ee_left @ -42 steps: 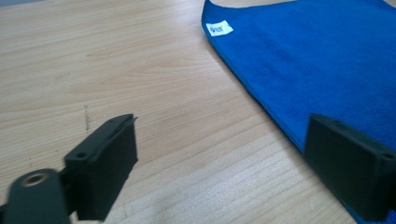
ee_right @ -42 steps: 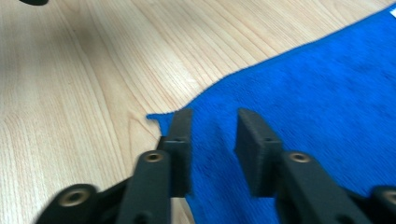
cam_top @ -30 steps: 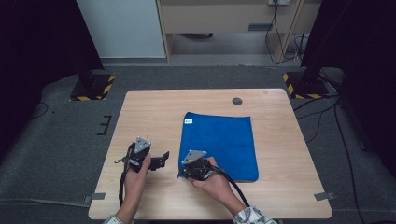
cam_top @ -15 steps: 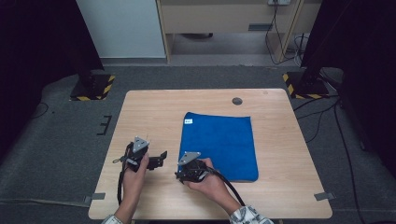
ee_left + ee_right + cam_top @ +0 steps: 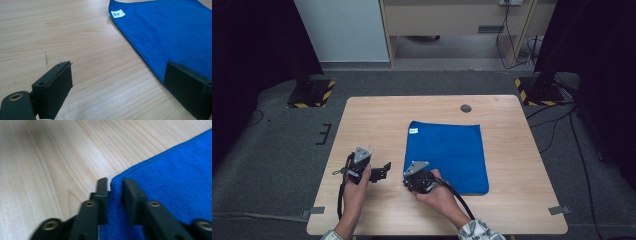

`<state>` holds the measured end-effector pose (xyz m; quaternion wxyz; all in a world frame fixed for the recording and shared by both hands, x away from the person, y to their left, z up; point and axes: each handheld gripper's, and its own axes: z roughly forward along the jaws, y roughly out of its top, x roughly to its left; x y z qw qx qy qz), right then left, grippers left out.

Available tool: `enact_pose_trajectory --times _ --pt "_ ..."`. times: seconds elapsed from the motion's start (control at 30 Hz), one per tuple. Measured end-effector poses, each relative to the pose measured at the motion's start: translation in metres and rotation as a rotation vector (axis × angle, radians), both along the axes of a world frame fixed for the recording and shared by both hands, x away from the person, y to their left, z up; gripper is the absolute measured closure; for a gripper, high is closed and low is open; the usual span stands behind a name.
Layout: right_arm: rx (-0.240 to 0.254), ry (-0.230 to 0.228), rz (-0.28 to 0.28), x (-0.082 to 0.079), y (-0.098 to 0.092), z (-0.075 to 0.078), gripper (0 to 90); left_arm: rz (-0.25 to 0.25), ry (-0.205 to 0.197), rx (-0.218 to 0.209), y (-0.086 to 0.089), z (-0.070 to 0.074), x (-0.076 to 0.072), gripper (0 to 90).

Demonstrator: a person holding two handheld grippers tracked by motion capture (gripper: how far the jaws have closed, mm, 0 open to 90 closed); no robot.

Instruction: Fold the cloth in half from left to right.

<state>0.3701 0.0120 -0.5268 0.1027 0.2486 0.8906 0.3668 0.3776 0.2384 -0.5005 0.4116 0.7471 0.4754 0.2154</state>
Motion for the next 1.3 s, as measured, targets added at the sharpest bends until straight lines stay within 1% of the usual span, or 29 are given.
enact_pose_trajectory --times 0.1,0.13,0.17,0.23,0.27,0.33,0.37,0.43,0.47,0.5,0.53,0.57,0.6,0.63,0.67,0.7,0.73,0.77,0.8,0.87,0.9,0.93,0.97,1.03,1.07,1.17,1.23,1.27,1.3 --pt "0.006 -0.005 0.002 -0.001 -0.001 0.0 82.4 -0.036 0.013 -0.015 -0.003 0.001 0.003 7.9" --pt "0.012 -0.002 0.002 -0.003 -0.001 0.001 82.7 -0.047 0.022 -0.003 -0.004 0.002 0.004 7.9" --pt "0.019 -0.008 0.008 -0.005 -0.002 0.001 83.2 -0.06 0.022 0.004 -0.006 0.001 0.006 7.9" --pt "0.03 -0.003 0.02 -0.01 -0.003 0.001 83.3 -0.082 0.023 0.019 -0.009 0.002 0.011 7.9" --pt "0.036 -0.001 0.025 -0.013 -0.003 0.002 83.3 -0.087 0.025 0.009 -0.011 0.002 0.014 7.9" --pt "0.044 -0.002 0.034 -0.018 -0.004 0.002 83.5 -0.118 0.048 0.005 -0.013 0.003 0.025 7.8" --pt "0.047 0.003 0.036 -0.02 -0.005 0.002 83.5 -0.122 0.048 0.01 -0.015 0.004 0.03 7.9" --pt "0.052 0.008 0.042 -0.024 -0.005 0.002 83.5 -0.133 0.053 0.004 -0.017 0.006 0.042 8.1" --pt "0.052 0.008 0.042 -0.024 -0.005 0.002 83.5 -0.133 0.053 0.004 -0.017 0.006 0.042 8.8" --pt "0.059 0.007 0.046 -0.028 -0.005 0.002 83.5 -0.143 0.049 0.011 -0.02 0.007 0.054 9.7" --pt "0.059 0.006 0.055 -0.029 -0.004 0.002 83.5 -0.143 0.049 0.011 -0.02 0.007 0.054 10.8" --pt "0.066 0.007 0.055 -0.031 -0.003 0.002 83.5 -0.146 0.052 0.038 -0.023 0.007 0.065 12.8" --pt "0.071 0.012 0.06 -0.033 -0.002 0.002 83.5 -0.147 0.049 0.046 -0.023 0.006 0.071 14.5" --pt "0.071 0.012 0.06 -0.033 -0.002 0.002 83.5 -0.147 0.049 0.046 -0.023 0.006 0.071 15.5" --pt "0.08 0.017 0.062 -0.036 0.001 0.001 83.5 -0.145 0.044 0.056 -0.025 0.004 0.081 18.7" --pt "0.08 0.017 0.062 -0.036 0.001 0.001 83.5 -0.145 0.044 0.056 -0.025 0.004 0.081 22.1" --pt "0.084 0.023 0.057 -0.038 0.003 0.001 83.4 -0.14 0.038 0.07 -0.026 0.002 0.087 22.1" --pt "0.089 0.02 0.058 -0.04 0.006 0.002 83.4 -0.139 0.04 0.083 -0.027 0.001 0.095 22.5" --pt "0.094 0.014 0.055 -0.041 0.008 0.002 83.4 -0.134 0.045 0.081 -0.028 0.0 0.1 22.5" --pt "0.105 0.017 0.055 -0.042 0.011 0.003 83.6 -0.131 0.039 0.072 -0.029 -0.002 0.108 22.4" --pt "0.105 0.017 0.055 -0.042 0.011 0.003 83.6 -0.131 0.039 0.072 -0.029 -0.002 0.108 22.2" --pt "0.117 0.018 0.046 -0.042 0.013 0.003 84.0 -0.127 0.04 0.092 -0.032 -0.003 0.117 22.3" --pt "0.119 0.015 0.041 -0.043 0.015 0.003 84.0 -0.125 0.041 0.1 -0.033 -0.003 0.122 22.7" --pt "0.116 0.01 0.043 -0.044 0.016 0.003 84.0 -0.123 0.051 0.104 -0.035 -0.007 0.131 23.0" --pt "0.116 0.01 0.04 -0.044 0.017 0.003 84.0 -0.12 0.05 0.108 -0.036 -0.008 0.134 23.1" --pt "0.114 0.006 0.044 -0.046 0.017 0.003 84.1 -0.114 0.063 0.104 -0.037 -0.013 0.145 23.5" --pt "0.118 0.006 0.043 -0.046 0.017 0.003 84.2 -0.112 0.057 0.107 -0.037 -0.014 0.147 27.0" --pt "0.124 0.003 0.039 -0.046 0.016 0.003 84.4 -0.107 0.036 0.106 -0.037 -0.015 0.149 27.0" --pt "0.13 0.006 0.034 -0.046 0.016 0.003 84.5 -0.101 0.03 0.105 -0.036 -0.017 0.15 29.2"
